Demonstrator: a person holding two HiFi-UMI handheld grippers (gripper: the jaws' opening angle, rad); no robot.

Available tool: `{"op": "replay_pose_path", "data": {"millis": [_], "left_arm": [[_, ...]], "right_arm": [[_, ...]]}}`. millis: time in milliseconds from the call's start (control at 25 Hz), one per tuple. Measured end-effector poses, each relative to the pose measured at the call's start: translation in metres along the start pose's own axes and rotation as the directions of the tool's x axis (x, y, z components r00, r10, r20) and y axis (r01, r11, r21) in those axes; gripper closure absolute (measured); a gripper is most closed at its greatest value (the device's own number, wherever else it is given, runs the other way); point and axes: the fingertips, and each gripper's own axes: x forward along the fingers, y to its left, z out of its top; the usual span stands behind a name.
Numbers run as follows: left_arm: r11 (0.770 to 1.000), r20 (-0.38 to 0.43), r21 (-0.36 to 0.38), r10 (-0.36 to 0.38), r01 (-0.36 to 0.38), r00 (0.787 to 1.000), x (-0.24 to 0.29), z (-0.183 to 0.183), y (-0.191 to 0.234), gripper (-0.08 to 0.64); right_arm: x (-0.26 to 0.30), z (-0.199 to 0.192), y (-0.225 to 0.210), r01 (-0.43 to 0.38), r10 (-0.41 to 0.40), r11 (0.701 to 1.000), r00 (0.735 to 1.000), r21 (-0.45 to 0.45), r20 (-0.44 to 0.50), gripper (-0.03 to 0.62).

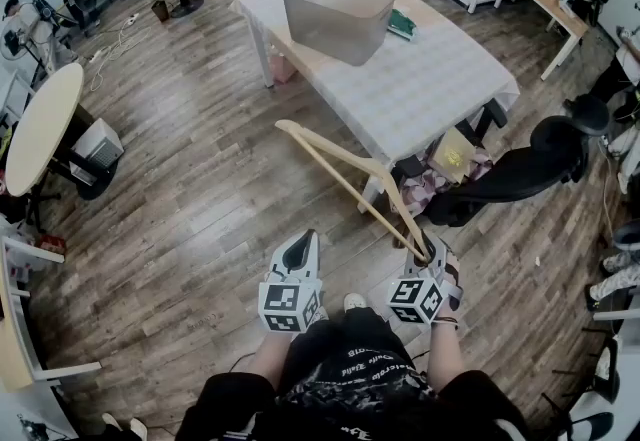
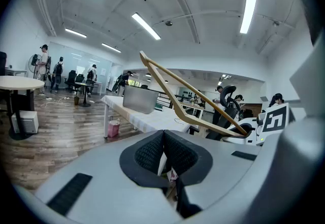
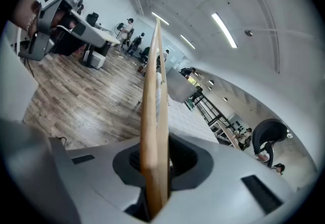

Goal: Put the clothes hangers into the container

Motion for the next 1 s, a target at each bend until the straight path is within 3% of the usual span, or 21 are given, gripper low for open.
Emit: {"op": "replay_pose_path", "data": {"millis": [240,640,1000], "left_arm": [[1.000,0.013,0.001,0.013,-0.013,1.000,-0.023,0.001,-0.008,0.540],[1.000,0.026,0.027,-0.009,0.008,1.000,-0.019,0.008,-0.022,0.540],[0.999,-0.002,0.034,-0.032,0.032,0.999,-0.029,-0.001,0.019,0.540]], "right_arm": [[-0.021,0.012,0.008,-0.014,0.014,1.000,1.000,0.008,0.024,0.535],[-0.027,0.012,0.000,-0.015,0.014,0.999,0.999,0.032,0.048,0.532],[-0.030,0.029,0.033,0.003,-0.005,0.997,1.000,0.076,0.028,0.532]]}}
